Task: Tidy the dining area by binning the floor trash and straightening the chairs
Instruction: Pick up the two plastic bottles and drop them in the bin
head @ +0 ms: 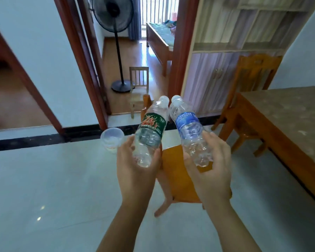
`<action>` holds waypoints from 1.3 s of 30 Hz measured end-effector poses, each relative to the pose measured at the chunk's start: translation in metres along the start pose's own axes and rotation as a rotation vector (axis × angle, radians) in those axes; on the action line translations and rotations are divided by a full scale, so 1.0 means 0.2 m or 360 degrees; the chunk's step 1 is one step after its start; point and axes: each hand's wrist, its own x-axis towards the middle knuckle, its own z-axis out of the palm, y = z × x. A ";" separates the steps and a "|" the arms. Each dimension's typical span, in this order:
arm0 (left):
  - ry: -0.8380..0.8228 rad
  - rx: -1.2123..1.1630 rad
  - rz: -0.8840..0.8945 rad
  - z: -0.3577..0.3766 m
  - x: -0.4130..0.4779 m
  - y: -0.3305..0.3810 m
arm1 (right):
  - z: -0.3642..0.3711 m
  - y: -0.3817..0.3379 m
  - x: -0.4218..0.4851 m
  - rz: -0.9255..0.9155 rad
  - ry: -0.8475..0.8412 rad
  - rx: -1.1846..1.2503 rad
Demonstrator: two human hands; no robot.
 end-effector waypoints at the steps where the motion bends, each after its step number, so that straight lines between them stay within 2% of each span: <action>1: 0.0038 -0.0022 -0.0019 -0.09 0.08 -0.05 | 0.10 -0.08 -0.01 -0.0050 -0.0018 0.0008; 7: 0.0148 -0.0088 -0.0085 -0.48 0.49 -0.32 | 0.63 -0.41 -0.04 -0.0045 -0.0190 0.0186; 13: 0.0232 -0.0079 -0.0198 -0.58 0.84 -0.60 | 1.10 -0.49 0.01 -0.0089 -0.0261 0.0009; 16: 0.0281 -0.0057 -0.0239 -0.55 1.05 -0.73 | 1.33 -0.46 0.12 -0.0104 -0.0248 -0.0023; 22: 0.0309 0.0078 -0.0351 -0.42 1.53 -0.97 | 1.87 -0.35 0.47 0.0044 -0.0416 0.0068; 26: 0.0286 0.0121 -0.0437 -0.28 1.85 -1.12 | 2.18 -0.24 0.67 -0.0078 -0.0429 0.0015; 33: 0.0158 0.0170 -0.0561 -0.06 2.29 -1.35 | 2.60 -0.01 0.97 0.0068 -0.0520 -0.0081; 39: -0.0006 0.0218 -0.0676 0.12 2.79 -1.65 | 3.12 0.17 1.19 0.0153 -0.0593 -0.0155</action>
